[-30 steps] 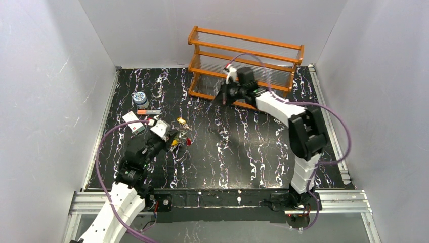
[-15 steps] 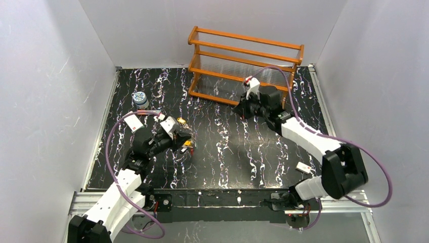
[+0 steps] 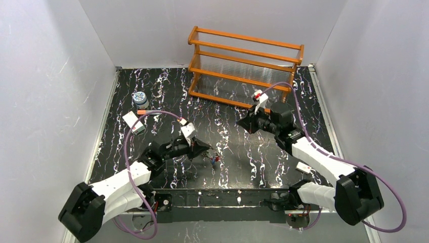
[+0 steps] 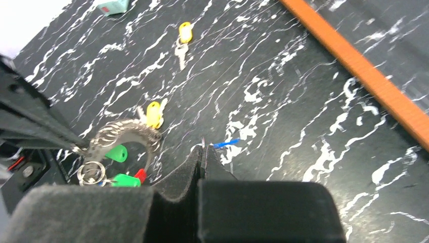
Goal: Put the keys on the keyring
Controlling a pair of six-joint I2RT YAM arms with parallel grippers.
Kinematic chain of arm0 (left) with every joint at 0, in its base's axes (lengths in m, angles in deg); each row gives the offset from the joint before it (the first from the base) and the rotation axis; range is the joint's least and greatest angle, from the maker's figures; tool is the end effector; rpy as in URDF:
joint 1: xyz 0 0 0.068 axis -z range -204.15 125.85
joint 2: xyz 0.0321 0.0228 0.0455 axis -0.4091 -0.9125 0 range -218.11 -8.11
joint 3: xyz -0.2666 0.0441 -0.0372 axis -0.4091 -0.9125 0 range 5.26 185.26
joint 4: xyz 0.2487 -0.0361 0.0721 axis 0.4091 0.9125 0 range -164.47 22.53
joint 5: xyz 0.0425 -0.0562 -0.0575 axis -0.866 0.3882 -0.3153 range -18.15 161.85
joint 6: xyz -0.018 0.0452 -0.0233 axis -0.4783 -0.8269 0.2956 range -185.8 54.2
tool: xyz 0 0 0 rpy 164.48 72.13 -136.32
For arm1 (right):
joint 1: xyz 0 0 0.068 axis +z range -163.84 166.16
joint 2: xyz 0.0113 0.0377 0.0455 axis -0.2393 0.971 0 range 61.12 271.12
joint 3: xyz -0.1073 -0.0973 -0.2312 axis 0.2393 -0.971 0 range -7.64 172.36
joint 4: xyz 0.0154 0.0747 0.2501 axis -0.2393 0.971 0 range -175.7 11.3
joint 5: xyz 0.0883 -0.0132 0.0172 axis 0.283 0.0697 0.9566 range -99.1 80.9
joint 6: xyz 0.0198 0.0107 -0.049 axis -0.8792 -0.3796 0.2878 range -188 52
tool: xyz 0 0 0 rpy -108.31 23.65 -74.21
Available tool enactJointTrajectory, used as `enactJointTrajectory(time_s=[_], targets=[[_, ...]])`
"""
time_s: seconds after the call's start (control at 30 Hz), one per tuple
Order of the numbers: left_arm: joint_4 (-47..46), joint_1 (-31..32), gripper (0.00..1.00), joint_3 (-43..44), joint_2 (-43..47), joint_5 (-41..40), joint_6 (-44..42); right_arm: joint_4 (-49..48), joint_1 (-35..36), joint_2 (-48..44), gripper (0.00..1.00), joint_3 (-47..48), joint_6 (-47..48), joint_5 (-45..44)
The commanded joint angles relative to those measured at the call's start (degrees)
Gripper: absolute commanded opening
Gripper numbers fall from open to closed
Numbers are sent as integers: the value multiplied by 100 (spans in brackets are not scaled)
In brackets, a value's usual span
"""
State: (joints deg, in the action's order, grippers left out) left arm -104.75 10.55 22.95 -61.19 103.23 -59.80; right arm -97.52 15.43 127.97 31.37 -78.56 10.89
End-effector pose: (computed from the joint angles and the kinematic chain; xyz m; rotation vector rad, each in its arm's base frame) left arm 0.1539 -0.1291 0.2223 0.8390 1.5287 -0.9820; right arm 0.2244 0.1397 0.2652 -0.5561 1.8283 0.8000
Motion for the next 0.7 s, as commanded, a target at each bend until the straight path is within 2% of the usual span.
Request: enactJointTrajectory(time_s=[0.0, 0.17, 0.37, 0.5, 0.67], targets=[[-520, 411, 0, -55, -393, -419, -95, -266, -10, -312, 1, -393, -151, 845], [-617, 831, 0, -46, -737, -469, -197, 511, 29, 178, 1, -75, 145, 1568], [-312, 1001, 0, -31, -437, -667, -254, 973, 243, 504, 1, 174, 436, 1521], [830, 1013, 0, 170, 360, -1089, -562, 1028, 371, 583, 1, 267, 512, 1437], [3004, 1044, 0, 768, 1433, -2247, -1313, 1055, 387, 646, 1, 331, 534, 1470]])
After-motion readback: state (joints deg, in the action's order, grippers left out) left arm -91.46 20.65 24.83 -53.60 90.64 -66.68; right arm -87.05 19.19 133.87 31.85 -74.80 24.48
